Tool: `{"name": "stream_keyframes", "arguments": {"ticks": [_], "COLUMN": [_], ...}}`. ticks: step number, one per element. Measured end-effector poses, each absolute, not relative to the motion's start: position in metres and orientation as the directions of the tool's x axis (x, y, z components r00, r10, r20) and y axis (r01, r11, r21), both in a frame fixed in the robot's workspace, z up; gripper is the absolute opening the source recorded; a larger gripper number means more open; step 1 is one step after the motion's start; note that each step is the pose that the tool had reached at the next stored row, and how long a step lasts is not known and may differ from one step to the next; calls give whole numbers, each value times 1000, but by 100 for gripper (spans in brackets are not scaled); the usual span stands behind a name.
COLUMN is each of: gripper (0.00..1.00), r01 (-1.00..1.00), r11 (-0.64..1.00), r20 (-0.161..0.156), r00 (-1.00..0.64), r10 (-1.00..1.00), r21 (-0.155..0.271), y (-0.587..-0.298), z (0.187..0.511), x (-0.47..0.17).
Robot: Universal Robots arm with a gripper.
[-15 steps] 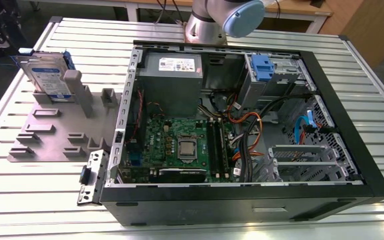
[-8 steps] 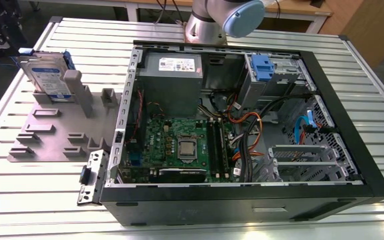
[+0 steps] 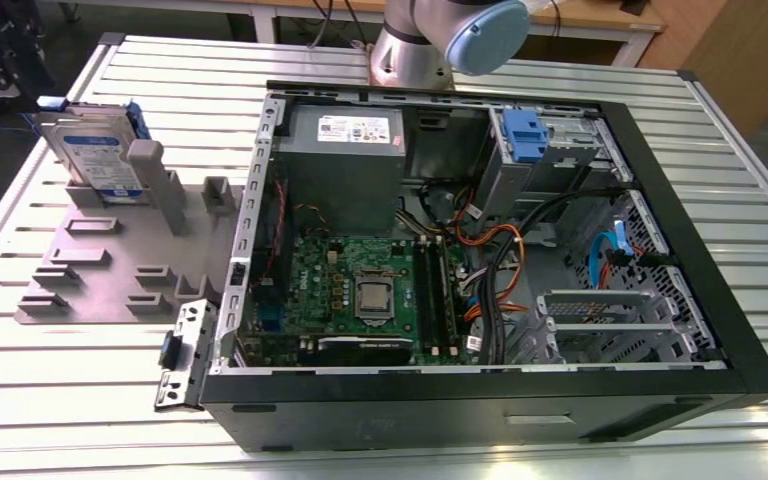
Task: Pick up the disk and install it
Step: 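Pick up the disk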
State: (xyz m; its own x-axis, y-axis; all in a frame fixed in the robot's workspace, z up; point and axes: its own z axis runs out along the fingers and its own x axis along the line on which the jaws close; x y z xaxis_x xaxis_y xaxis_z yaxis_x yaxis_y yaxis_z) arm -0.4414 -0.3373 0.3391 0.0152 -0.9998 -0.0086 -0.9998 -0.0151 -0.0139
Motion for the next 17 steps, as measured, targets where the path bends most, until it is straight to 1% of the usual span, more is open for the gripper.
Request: {"name": "stream_keyframes", "arguments": {"ticks": [17], "gripper": [49], "r01": [-1000], "r11": [5], "r20": [-12], "r00": [-5], "r10": [-1000], "r21": [-13], "y": [-333], "z": [321], "x": [-441]}}
